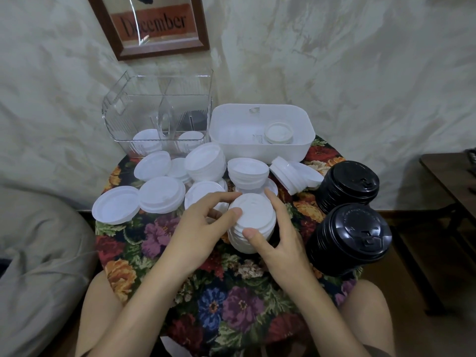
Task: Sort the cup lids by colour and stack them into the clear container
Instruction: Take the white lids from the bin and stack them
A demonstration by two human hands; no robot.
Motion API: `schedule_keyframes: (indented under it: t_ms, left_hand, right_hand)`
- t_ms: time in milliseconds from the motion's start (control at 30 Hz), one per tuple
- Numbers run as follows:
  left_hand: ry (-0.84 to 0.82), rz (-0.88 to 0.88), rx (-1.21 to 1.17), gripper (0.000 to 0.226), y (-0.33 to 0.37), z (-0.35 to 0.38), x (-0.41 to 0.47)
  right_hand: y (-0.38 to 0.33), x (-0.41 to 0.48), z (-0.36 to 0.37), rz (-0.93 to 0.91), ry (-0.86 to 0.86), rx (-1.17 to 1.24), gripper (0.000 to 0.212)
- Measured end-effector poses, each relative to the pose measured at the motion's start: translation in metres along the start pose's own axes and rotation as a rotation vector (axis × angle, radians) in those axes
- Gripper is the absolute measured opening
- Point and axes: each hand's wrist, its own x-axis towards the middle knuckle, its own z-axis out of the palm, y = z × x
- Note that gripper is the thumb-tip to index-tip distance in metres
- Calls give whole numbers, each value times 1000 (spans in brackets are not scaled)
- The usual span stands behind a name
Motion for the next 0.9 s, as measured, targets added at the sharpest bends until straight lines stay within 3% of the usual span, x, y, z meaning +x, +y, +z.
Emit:
schedule_keyframes:
  t_ms: [300,467,633,800,900]
  left_hand:
    - [-44,-10,18,25,1,-3,-2]
    - [-103,23,220,13,19,-17,20]
    - [-6,183,242,11,45,-13,81]
    - [-48,308,422,16,65,14,169]
    - [-115,291,585,25,64,28,216]
  right_hand:
    - [4,0,0,21,-24,-30,74]
    - [6,0,0,38,-31,-43,78]
    - [6,-2,1,63,-29,-64,76]
    - [7,-3,1,84,-34,-67,77]
    - [8,-3,1,86,-42,-84,80]
